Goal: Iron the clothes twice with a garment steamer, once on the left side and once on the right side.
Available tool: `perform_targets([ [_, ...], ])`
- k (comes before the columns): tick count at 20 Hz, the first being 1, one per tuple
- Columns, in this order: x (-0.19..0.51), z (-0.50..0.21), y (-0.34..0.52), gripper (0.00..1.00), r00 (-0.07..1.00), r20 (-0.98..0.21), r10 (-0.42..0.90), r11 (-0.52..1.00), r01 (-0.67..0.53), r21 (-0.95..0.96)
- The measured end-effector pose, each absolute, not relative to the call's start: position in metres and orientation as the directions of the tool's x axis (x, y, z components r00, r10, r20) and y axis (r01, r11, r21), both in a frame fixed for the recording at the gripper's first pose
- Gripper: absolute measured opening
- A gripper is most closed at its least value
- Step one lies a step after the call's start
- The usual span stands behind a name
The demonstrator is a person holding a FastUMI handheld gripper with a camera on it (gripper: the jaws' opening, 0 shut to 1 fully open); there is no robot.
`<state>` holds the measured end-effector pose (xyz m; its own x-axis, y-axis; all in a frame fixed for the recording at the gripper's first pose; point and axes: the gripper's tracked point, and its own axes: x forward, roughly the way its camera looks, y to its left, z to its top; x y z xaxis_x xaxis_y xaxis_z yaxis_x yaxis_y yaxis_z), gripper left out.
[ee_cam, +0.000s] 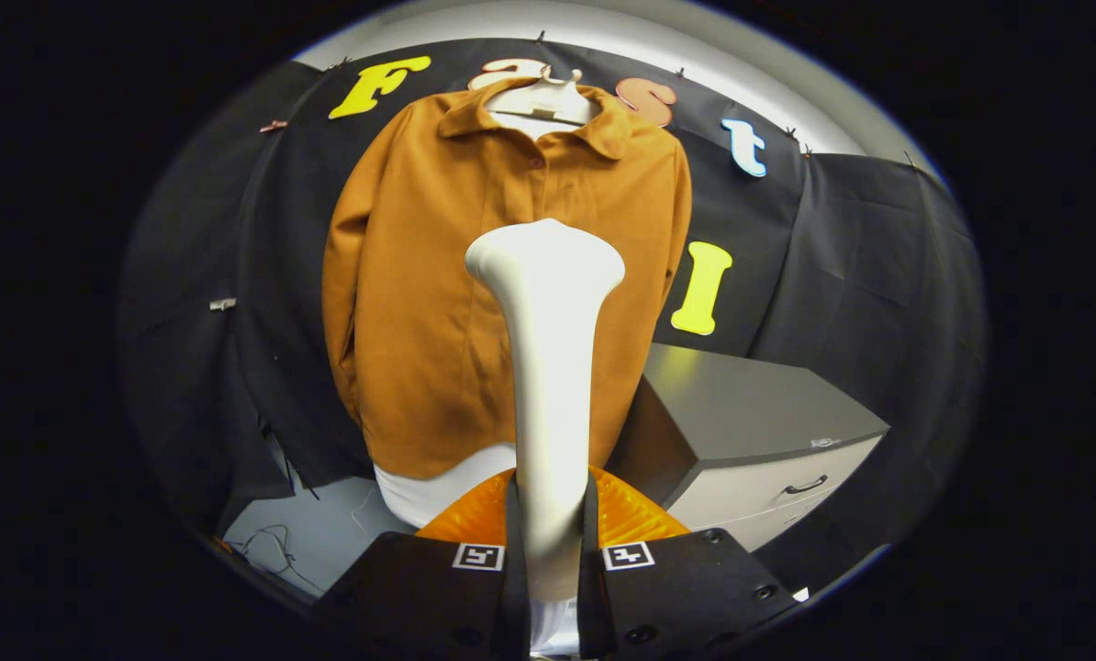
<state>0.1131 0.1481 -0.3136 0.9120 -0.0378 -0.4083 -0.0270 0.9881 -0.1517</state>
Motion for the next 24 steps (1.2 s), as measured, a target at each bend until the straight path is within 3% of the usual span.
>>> perform_targets([
  [14, 0.122, -0.149, 0.111, 0.24, 0.973, -0.224, -0.062, 0.998, 0.054, -0.041],
  [24, 0.112, -0.157, 0.101, 0.24, 0.97, -0.226, -0.092, 0.994, 0.103, 0.038],
])
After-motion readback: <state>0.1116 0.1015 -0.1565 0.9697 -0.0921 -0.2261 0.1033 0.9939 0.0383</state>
